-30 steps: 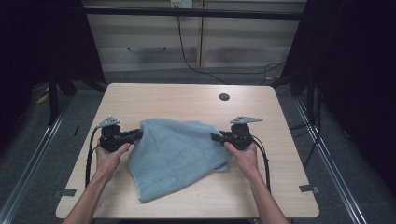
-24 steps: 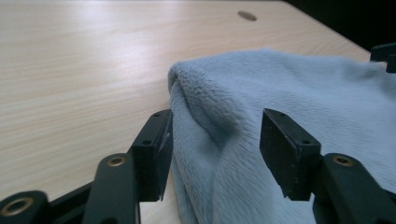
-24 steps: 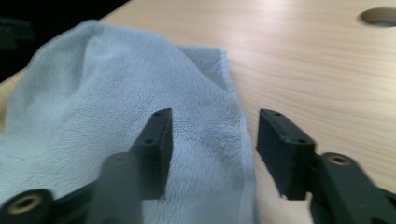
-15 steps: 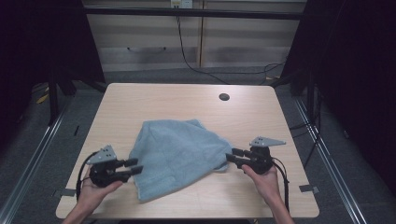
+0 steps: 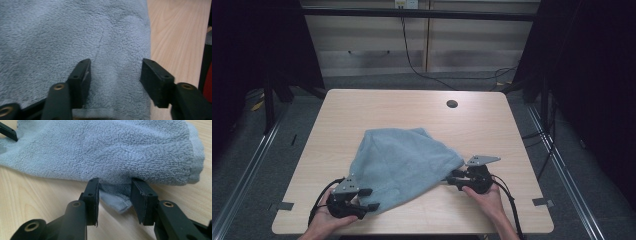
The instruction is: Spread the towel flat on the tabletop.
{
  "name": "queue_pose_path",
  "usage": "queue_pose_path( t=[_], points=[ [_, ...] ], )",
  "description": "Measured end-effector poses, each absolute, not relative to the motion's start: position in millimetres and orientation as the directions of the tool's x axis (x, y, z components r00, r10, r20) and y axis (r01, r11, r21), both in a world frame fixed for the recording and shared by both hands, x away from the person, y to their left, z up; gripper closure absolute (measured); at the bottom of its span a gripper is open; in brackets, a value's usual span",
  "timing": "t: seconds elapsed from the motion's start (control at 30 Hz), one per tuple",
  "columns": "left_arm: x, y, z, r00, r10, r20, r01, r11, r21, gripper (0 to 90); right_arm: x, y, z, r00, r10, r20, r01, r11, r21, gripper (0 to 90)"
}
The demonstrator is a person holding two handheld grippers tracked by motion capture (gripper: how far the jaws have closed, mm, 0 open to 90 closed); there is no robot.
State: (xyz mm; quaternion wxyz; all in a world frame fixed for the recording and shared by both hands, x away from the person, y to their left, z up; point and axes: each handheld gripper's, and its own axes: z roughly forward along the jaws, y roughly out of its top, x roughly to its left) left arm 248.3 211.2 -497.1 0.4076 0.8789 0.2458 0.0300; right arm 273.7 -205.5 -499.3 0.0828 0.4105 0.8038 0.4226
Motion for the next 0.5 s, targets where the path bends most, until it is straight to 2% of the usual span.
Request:
queue_pose_path(
  t=[0.17,0.3,0.33,0.43,0.5],
  points=[
    [241.9,205.7,-499.4,0.896,0.434,-0.096,0.361,-0.585,0.726,29.8,273.3,-199.5,-505.4,-0.671,0.721,0.175,0.577,0.359,0.734,53.4],
    [237.3,200.6,-501.0,0.902,0.431,-0.012,0.306,-0.619,0.723,31.5,271.0,-197.0,-506.0,-0.688,0.71,0.154,0.559,0.382,0.736,50.3],
    [237.5,200.9,-500.1,0.897,0.441,0.0,0.305,-0.621,0.722,37.4,270.2,-196.1,-506.0,-0.688,0.71,0.149,0.556,0.384,0.737,50.7],
    [241.7,204.6,-497.6,0.881,0.471,0.041,0.303,-0.629,0.716,64.5,267.5,-192.9,-504.9,-0.689,0.719,0.09,0.536,0.422,0.731,56.7],
    [246.6,206.9,-497.3,0.873,0.487,-0.015,0.342,-0.591,0.731,72.4,267.4,-193.0,-504.6,-0.677,0.73,0.09,0.543,0.413,0.731,68.1]
  ],
)
